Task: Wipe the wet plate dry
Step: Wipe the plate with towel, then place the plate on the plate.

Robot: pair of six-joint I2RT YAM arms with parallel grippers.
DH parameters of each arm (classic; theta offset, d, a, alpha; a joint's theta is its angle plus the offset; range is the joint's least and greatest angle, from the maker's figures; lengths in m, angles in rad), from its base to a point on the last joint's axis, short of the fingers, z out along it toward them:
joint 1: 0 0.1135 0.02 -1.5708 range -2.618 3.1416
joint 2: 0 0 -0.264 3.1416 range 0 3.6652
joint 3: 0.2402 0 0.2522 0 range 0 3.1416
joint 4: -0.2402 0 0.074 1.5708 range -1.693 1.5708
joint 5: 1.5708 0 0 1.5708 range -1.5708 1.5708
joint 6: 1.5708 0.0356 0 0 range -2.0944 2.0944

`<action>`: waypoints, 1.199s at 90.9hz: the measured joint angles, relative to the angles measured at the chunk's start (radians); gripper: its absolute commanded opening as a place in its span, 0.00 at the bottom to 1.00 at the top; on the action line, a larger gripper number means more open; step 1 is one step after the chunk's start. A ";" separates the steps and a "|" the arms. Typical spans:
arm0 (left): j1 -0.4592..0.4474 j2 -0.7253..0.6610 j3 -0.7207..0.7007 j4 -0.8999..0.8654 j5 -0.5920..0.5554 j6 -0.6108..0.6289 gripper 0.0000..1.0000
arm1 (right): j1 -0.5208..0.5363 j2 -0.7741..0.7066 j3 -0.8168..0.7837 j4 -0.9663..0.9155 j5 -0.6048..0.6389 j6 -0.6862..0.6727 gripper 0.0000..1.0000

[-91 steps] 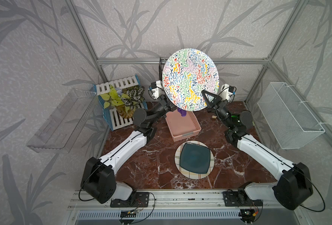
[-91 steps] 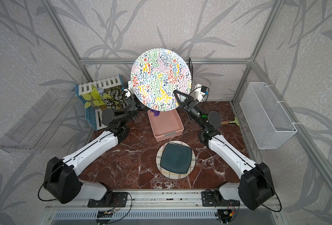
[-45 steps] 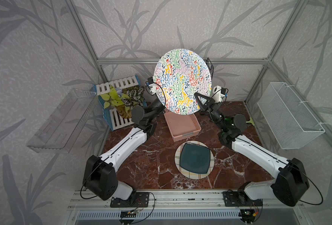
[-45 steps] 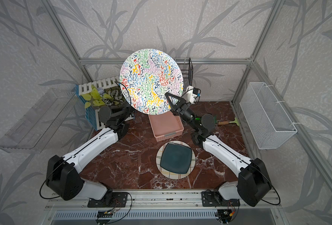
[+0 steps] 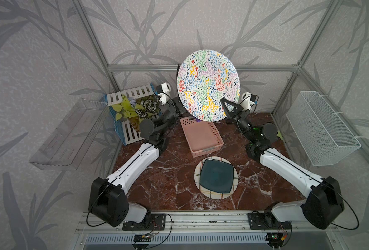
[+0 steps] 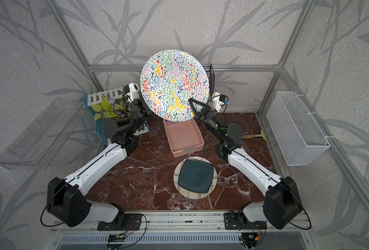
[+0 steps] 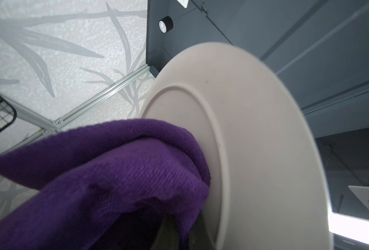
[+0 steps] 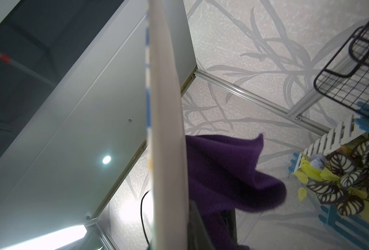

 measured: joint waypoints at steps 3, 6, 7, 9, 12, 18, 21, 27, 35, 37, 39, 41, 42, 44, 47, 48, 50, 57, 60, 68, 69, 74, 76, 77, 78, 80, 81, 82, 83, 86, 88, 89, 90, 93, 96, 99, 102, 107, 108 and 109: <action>0.002 0.008 0.017 0.014 -0.005 -0.010 0.00 | 0.016 0.000 -0.004 0.009 0.005 0.000 0.00; -0.003 0.021 0.028 0.038 -0.008 -0.027 0.00 | 0.031 0.000 -0.006 0.019 0.008 -0.002 0.00; -0.005 0.027 0.031 0.048 -0.009 -0.035 0.00 | 0.035 0.000 -0.007 0.021 0.007 -0.002 0.00; -0.010 0.037 0.036 0.069 -0.010 -0.047 0.00 | 0.041 0.000 -0.008 0.026 0.007 -0.003 0.00; -0.020 0.056 0.042 0.103 -0.012 -0.067 0.00 | 0.047 0.000 -0.010 0.032 0.010 -0.005 0.00; -0.040 0.091 0.044 0.149 -0.014 -0.095 0.00 | 0.039 0.000 -0.013 0.037 0.016 -0.009 0.00; -0.049 0.103 0.039 0.157 -0.015 -0.101 0.00 | 0.029 0.000 -0.013 0.037 0.016 -0.009 0.00; -0.065 0.105 -0.004 0.157 -0.016 -0.102 0.00 | 0.000 0.000 -0.014 0.024 0.016 -0.008 0.00; -0.073 0.064 -0.095 0.120 -0.011 -0.061 0.00 | -0.051 -0.002 -0.024 -0.008 0.015 -0.008 0.00; -0.071 0.045 -0.117 0.093 -0.011 -0.040 0.00 | -0.066 -0.006 -0.030 -0.019 0.015 -0.008 0.00; -0.068 0.026 -0.138 0.062 -0.008 -0.024 0.00 | -0.078 -0.008 -0.035 -0.031 0.014 -0.006 0.00; -0.063 -0.003 -0.160 0.015 -0.008 0.011 0.00 | -0.091 -0.014 -0.042 -0.043 0.010 -0.006 0.00; -0.060 -0.013 -0.168 -0.004 -0.008 0.021 0.00 | -0.096 -0.016 -0.047 -0.048 0.007 -0.006 0.00; -0.056 -0.040 -0.182 -0.055 -0.007 0.058 0.00 | -0.107 -0.026 -0.055 -0.065 0.003 -0.011 0.00; -0.048 -0.084 -0.196 -0.143 -0.006 0.122 0.00 | -0.119 -0.043 -0.067 -0.092 0.001 -0.022 0.00; -0.046 -0.097 -0.198 -0.171 -0.008 0.139 0.00 | -0.122 -0.048 -0.071 -0.103 0.000 -0.023 0.00; -0.043 -0.126 -0.200 -0.233 -0.010 0.191 0.00 | -0.132 -0.065 -0.080 -0.130 -0.003 -0.033 0.00; -0.036 -0.220 -0.200 -0.431 -0.024 0.362 0.00 | -0.165 -0.135 -0.110 -0.217 -0.002 -0.068 0.00; -0.034 -0.254 -0.200 -0.497 -0.032 0.428 0.00 | -0.184 -0.177 -0.121 -0.267 0.003 -0.096 0.00; -0.015 -0.325 -0.197 -0.637 -0.066 0.590 0.00 | -0.221 -0.279 -0.144 -0.415 0.023 -0.183 0.00; -0.013 -0.331 -0.195 -0.651 -0.070 0.604 0.00 | -0.225 -0.290 -0.147 -0.433 0.025 -0.192 0.00; -0.001 -0.353 -0.187 -0.725 -0.100 0.686 0.00 | -0.237 -0.349 -0.161 -0.543 0.047 -0.254 0.00; 0.004 -0.358 -0.185 -0.748 -0.114 0.711 0.00 | -0.238 -0.367 -0.166 -0.583 0.050 -0.275 0.00; 0.007 -0.360 -0.184 -0.761 -0.124 0.727 0.00 | -0.239 -0.378 -0.168 -0.604 0.051 -0.285 0.00; 0.010 -0.361 -0.183 -0.775 -0.131 0.739 0.00 | -0.238 -0.390 -0.171 -0.629 0.051 -0.299 0.00; 0.017 -0.362 -0.182 -0.804 -0.154 0.770 0.00 | -0.239 -0.411 -0.176 -0.673 0.050 -0.323 0.00; 0.019 -0.362 -0.182 -0.817 -0.164 0.779 0.00 | -0.238 -0.420 -0.178 -0.693 0.050 -0.334 0.00; 0.022 -0.362 -0.182 -0.829 -0.174 0.792 0.00 | -0.238 -0.430 -0.180 -0.716 0.050 -0.346 0.00; 0.024 -0.361 -0.182 -0.842 -0.185 0.803 0.00 | -0.238 -0.441 -0.183 -0.738 0.049 -0.358 0.00; 0.029 -0.357 -0.182 -0.882 -0.218 0.835 0.00 | -0.238 -0.473 -0.190 -0.802 0.042 -0.393 0.00; 0.032 -0.353 -0.183 -0.906 -0.239 0.854 0.00 | -0.238 -0.493 -0.195 -0.845 0.039 -0.414 0.00; 0.033 -0.351 -0.183 -0.920 -0.254 0.864 0.00 | -0.238 -0.506 -0.198 -0.866 0.033 -0.426 0.00; 0.034 -0.349 -0.183 -0.932 -0.260 0.873 0.00 | -0.238 -0.517 -0.200 -0.889 0.031 -0.437 0.00; 0.038 -0.341 -0.183 -0.967 -0.300 0.900 0.00 | -0.238 -0.553 -0.207 -0.956 0.018 -0.473 0.00; 0.039 -0.335 -0.184 -0.995 -0.331 0.922 0.00 | -0.238 -0.590 -0.216 -1.017 0.001 -0.505 0.00; 0.040 -0.330 -0.189 -1.019 -0.362 0.941 0.00 | -0.238 -0.626 -0.225 -1.071 -0.018 -0.530 0.00; 0.040 -0.328 -0.195 -1.038 -0.384 0.955 0.00 | -0.237 -0.660 -0.237 -1.120 -0.039 -0.553 0.00; 0.043 -0.327 -0.209 -1.065 -0.430 0.976 0.00 | -0.232 -0.716 -0.259 -1.212 -0.076 -0.576 0.00; 0.043 -0.327 -0.211 -1.067 -0.431 0.980 0.00 | -0.231 -0.726 -0.264 -1.226 -0.081 -0.579 0.00; 0.043 -0.327 -0.214 -1.070 -0.442 0.983 0.00 | -0.229 -0.738 -0.270 -1.249 -0.090 -0.583 0.00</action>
